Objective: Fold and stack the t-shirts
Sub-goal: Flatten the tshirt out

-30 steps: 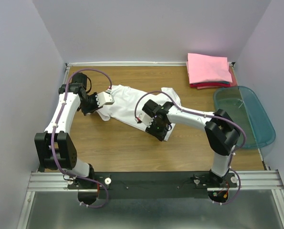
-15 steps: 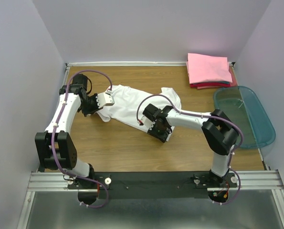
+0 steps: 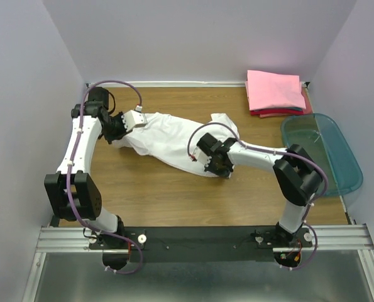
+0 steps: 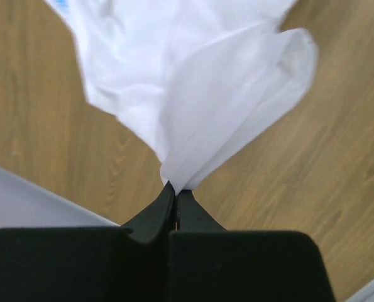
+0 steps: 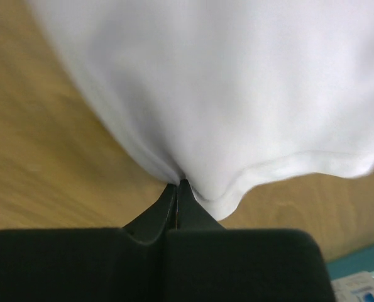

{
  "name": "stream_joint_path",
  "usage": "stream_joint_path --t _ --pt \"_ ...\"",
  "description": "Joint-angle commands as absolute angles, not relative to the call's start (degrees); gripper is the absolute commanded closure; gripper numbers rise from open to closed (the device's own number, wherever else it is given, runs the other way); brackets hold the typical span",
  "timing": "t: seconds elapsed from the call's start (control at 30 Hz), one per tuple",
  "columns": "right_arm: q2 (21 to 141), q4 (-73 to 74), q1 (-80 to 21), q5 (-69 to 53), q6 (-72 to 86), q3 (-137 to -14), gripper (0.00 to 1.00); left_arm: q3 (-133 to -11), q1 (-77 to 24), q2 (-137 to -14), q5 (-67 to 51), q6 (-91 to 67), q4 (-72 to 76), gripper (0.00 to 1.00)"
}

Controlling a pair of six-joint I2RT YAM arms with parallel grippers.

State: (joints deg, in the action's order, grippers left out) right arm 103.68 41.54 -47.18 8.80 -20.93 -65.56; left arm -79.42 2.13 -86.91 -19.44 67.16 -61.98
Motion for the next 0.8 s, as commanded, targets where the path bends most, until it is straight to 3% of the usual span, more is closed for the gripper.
stream_joint_path --t 0.0,0.2,0.5,0.77 --pt "100.8 39.6 -37.3 13.7 -31.3 -71.7 0.99 -88.3 4.4 -89.6 -24.5 63.6 -62.4 1.00" --pt "101.3 39.6 -28.9 15.2 -38.8 -90.8 1.00 -99.0 5.8 -92.7 -25.5 54.8 -57.8 1.00" --pt "99.9 39.7 -28.3 19.8 -41.2 -109.8 0.99 -119.0 5.8 -92.5 -24.4 42.5 -53.3 1.00" --pt "89.9 39.6 -28.4 22.3 -40.1 -114.3 1.00 -112.2 5.7 -75.4 -22.1 42.6 -47.5 1.00"
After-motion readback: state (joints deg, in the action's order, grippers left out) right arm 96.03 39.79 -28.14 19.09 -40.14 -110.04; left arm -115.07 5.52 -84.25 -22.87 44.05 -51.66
